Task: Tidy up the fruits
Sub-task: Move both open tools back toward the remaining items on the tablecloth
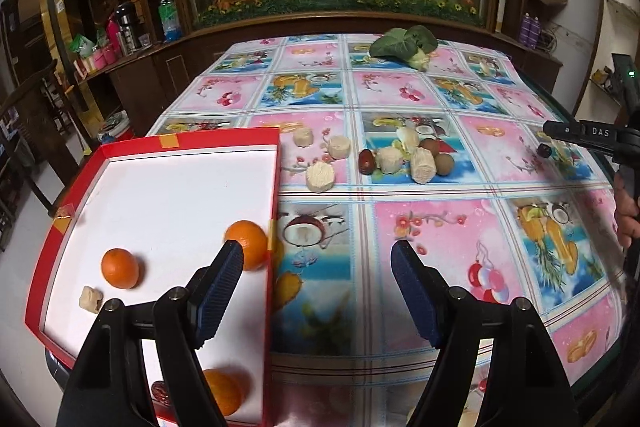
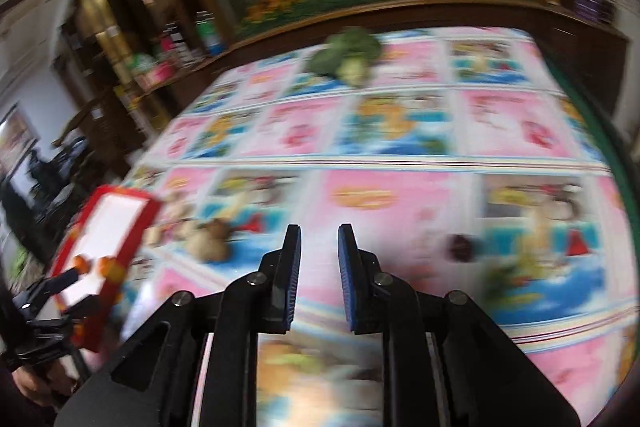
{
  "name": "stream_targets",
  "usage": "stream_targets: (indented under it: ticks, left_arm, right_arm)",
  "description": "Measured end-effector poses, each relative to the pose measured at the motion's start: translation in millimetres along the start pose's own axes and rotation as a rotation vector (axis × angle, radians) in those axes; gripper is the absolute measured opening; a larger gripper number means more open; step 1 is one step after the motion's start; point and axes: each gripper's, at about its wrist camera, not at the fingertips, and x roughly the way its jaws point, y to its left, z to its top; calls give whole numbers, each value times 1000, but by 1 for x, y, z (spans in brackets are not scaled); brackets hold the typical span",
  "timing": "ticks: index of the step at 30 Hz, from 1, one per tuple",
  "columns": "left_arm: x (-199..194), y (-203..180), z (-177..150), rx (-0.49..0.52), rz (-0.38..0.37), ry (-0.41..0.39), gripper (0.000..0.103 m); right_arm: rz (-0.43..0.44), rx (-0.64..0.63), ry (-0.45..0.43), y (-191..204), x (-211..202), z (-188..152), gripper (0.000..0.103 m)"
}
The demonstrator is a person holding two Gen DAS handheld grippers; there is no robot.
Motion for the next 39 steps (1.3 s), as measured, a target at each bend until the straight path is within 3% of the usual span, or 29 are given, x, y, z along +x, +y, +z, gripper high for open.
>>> stream_targets:
  ticks: [4, 8, 12, 26, 33, 39]
  left_arm:
    - [0, 7, 0, 2, 14, 7, 76]
    - [-4, 39, -2, -60, 85, -4, 76]
    - [-4, 53, -6, -100, 107, 1, 76]
    - [6, -13, 2, 26, -51, 10, 76]
    - [49, -56, 32, 98, -136, 45, 76]
    - [73, -69, 37, 90, -186, 100, 74]
  right_arm:
    - [-75, 85, 45, -34, 4, 3, 20]
    - [-96, 87, 88, -36, 9, 0, 20]
    - [-106, 88, 100, -37, 10, -1, 20]
    - [-138, 143, 108, -53, 9, -1, 20]
    - [-108, 239, 128, -79, 6, 1, 20]
    - [-82, 276, 149, -85, 10, 2, 20]
